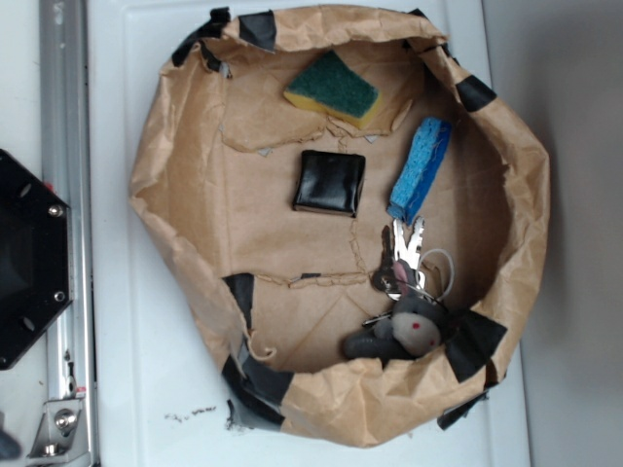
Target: Grab the black box.
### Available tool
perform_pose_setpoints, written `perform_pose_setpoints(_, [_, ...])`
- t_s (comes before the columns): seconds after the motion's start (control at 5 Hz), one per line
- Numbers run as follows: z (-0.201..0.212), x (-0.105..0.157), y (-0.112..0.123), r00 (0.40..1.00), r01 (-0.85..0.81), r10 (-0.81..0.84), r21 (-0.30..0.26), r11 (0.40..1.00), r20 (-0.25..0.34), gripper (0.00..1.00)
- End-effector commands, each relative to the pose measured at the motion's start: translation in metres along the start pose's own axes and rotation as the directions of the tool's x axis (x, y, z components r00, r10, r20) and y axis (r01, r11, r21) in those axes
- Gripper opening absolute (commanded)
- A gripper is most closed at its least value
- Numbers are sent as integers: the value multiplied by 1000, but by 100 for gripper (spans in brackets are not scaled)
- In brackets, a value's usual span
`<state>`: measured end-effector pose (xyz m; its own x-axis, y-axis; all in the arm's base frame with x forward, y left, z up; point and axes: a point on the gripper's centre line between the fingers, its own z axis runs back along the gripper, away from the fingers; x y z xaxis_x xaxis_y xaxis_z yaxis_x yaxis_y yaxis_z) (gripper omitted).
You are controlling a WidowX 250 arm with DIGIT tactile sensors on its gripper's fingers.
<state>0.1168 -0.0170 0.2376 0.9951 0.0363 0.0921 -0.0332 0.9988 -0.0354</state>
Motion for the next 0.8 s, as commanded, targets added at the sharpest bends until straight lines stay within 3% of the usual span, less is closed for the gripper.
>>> perform_pose_setpoints(0.0, [0, 0, 0, 1000, 0, 0, 0, 1000, 0, 100])
perform_pose_setpoints(0.2, [-16, 49, 1, 989, 124, -122, -22, 992, 86, 100])
perform_pose_setpoints(0.4, [-39, 97, 12, 983, 165, -165, 5, 986, 81, 100])
perform_pose_setpoints(0.6, [-49, 119, 26, 978, 196, -197, 31, 980, 64, 100])
